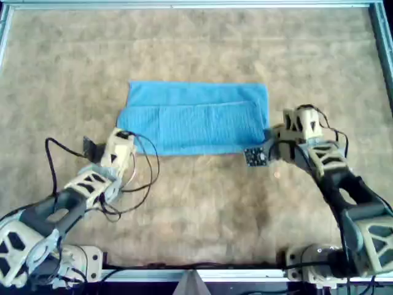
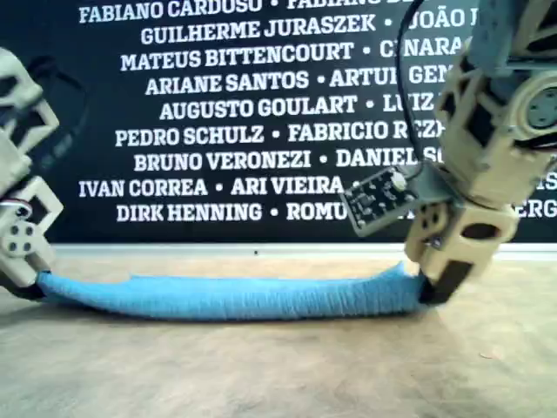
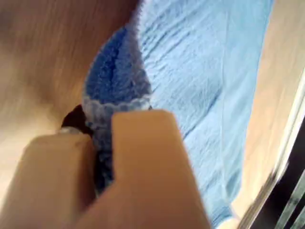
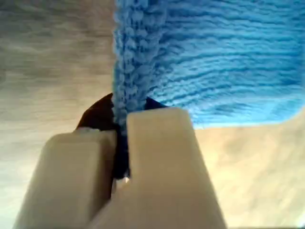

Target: Fold a cloth

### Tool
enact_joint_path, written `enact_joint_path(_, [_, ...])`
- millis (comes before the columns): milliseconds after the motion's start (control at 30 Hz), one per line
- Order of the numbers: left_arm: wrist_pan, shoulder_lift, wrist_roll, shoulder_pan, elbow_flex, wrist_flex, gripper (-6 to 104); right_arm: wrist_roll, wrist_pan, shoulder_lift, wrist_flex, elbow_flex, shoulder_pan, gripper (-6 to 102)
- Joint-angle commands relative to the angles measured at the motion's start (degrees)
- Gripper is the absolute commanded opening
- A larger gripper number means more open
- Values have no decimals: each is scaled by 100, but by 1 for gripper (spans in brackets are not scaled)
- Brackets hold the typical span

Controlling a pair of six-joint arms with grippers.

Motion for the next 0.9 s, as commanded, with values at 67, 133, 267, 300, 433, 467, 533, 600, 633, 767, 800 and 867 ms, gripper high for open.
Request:
enact_joint_path(67, [18,615,9,-185,264,-35,3,-26,-44,756,53,290,26,0])
enact_joint_path(133, [18,615,18,-185,396,-35,3,-9,-44,870,44,413,26,0])
enact_joint_path(267, [18,615,0,-185,598,-35,3,-26,-53,1028,9,659,35,0])
enact_joint_path(300, [9,615,-9,-185,642,-35,3,-18,-53,1046,-9,694,35,0])
enact_joint_path(433, [9,624,35,-185,650,-35,8,-53,-53,1055,-9,729,26,2])
enact_joint_path(467, [9,633,44,-185,659,-35,11,-62,-53,1055,-9,729,26,4])
enact_joint_path(533, [-44,633,44,-185,668,-35,23,-62,-53,1081,-9,729,26,12])
enact_joint_path(600, [-79,633,44,-185,668,-35,38,-70,-53,1222,9,729,-9,23])
enact_joint_path(633, [-88,668,53,-176,677,-35,45,-70,-53,1327,62,738,-18,29])
enact_joint_path(767, [-88,967,53,-123,756,-26,66,-70,-44,1916,97,853,-70,49])
enact_joint_path(800, [-88,1090,53,-114,888,-26,70,-70,-44,2118,97,940,-70,53])
enact_joint_path(867, [-88,1424,53,-88,1081,-35,73,-70,-44,2610,97,1204,-70,58])
